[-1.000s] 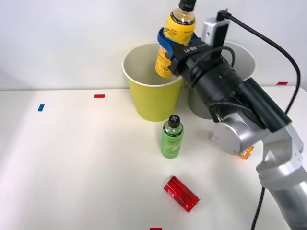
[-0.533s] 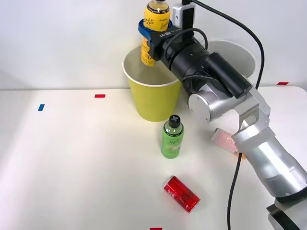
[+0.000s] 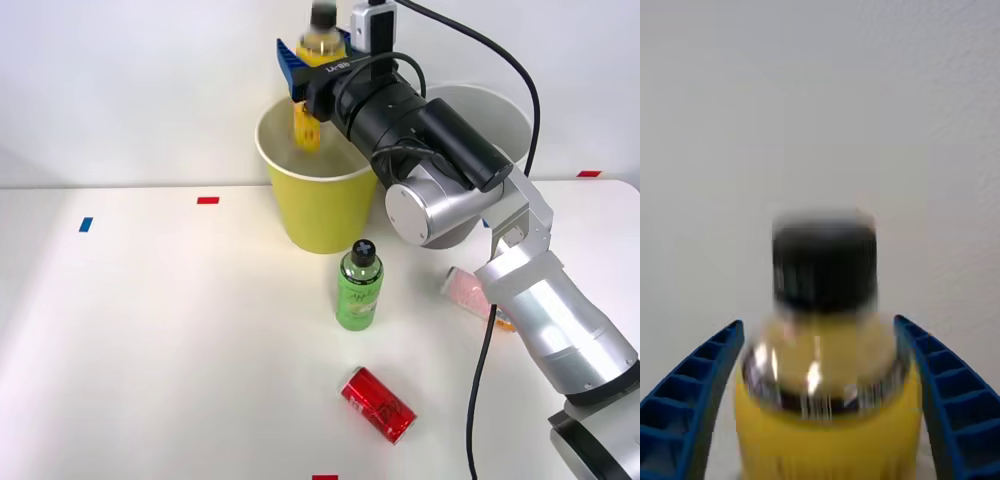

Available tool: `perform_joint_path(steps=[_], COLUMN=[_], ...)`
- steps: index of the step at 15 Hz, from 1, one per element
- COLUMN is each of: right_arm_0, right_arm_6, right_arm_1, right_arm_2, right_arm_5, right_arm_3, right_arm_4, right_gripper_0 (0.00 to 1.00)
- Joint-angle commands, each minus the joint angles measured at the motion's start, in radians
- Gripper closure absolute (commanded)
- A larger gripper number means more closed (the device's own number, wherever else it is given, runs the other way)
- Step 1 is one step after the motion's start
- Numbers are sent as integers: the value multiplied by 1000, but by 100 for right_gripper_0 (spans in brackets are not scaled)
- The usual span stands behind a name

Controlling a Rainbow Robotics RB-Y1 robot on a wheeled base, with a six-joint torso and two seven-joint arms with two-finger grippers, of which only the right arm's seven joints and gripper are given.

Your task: Put cans in the gray bin, plastic bottles in the light green bin

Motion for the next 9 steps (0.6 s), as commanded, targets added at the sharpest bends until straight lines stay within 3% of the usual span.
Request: perform_joint_path(steps=[1, 4, 9], right_arm_0=[0, 17, 204], right_arm_6=[8, 8, 11], right_arm_1=[-11, -22, -50], right_arm_2=[5, 5, -27], right_arm_5=[-1, -1, -1], right_arm_3=[-7, -50, -286], right_arm_4=[2, 2, 2], right_gripper_0=[0, 0, 0])
